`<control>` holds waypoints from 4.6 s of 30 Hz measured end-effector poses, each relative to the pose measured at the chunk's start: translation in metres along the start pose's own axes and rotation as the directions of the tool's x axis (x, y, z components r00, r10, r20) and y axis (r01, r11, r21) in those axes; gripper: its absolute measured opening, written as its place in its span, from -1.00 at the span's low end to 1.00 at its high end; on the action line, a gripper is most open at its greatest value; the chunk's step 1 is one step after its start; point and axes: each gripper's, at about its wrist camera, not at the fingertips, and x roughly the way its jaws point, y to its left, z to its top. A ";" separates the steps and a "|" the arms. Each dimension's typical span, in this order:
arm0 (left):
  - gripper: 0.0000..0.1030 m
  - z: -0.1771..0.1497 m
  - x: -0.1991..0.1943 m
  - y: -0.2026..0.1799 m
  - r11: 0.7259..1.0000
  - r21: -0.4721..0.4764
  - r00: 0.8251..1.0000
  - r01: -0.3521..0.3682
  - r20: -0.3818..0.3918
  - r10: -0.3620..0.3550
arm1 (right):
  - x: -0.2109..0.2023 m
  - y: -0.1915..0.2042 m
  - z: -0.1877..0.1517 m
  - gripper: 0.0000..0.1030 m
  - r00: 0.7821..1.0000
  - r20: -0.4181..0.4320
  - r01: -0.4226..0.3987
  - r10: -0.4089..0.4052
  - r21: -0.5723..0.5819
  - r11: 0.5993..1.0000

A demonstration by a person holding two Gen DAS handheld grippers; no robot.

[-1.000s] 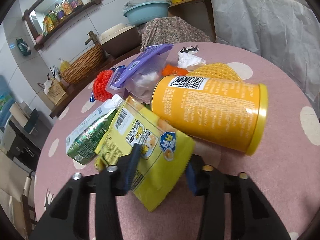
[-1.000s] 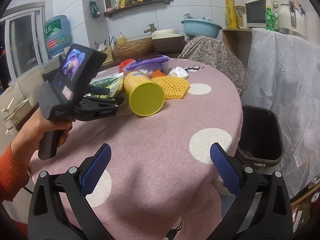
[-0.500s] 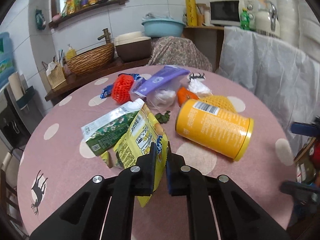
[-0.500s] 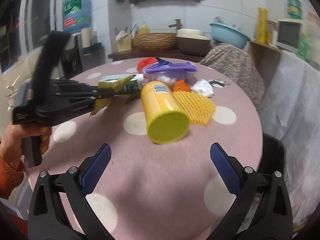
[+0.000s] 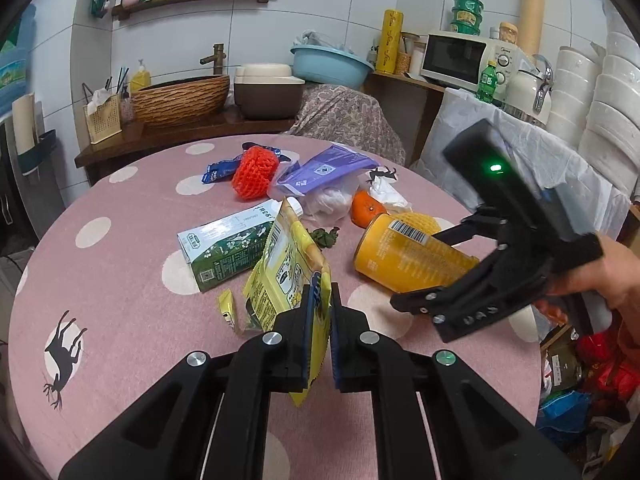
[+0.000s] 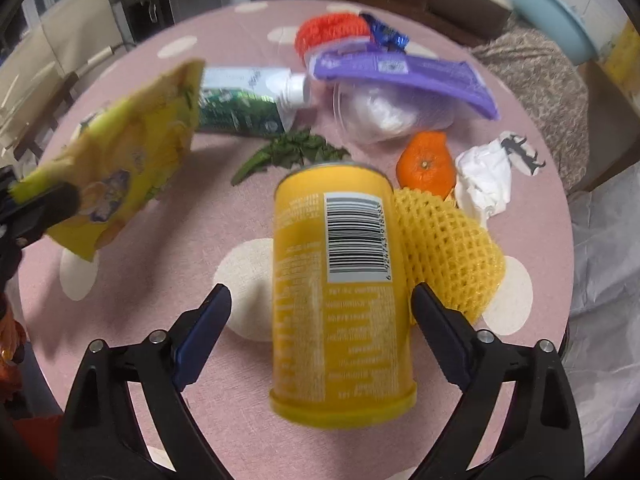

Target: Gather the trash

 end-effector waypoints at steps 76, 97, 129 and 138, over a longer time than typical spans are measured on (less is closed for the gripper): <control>-0.85 -0.008 0.070 0.031 0.998 -0.033 0.968 -0.056 -0.246 0.046 | -0.082 -0.030 -0.124 0.29 0.904 0.405 -0.236 0.140 0.198 0.952; -0.91 0.083 0.036 -0.110 0.957 0.211 0.980 0.197 -0.035 -0.194 | -0.096 -0.110 -0.194 0.29 0.863 0.502 -0.194 -0.058 0.434 0.880; -0.91 0.141 0.262 -0.320 0.914 0.261 0.933 0.311 -0.265 -0.241 | 0.180 -0.367 -0.253 0.29 0.990 -0.125 0.143 -0.072 0.779 0.610; -0.91 0.147 0.282 -0.333 0.919 0.260 0.934 0.298 -0.277 -0.224 | 0.200 -0.374 -0.239 0.33 0.979 -0.200 0.171 -0.028 0.750 0.639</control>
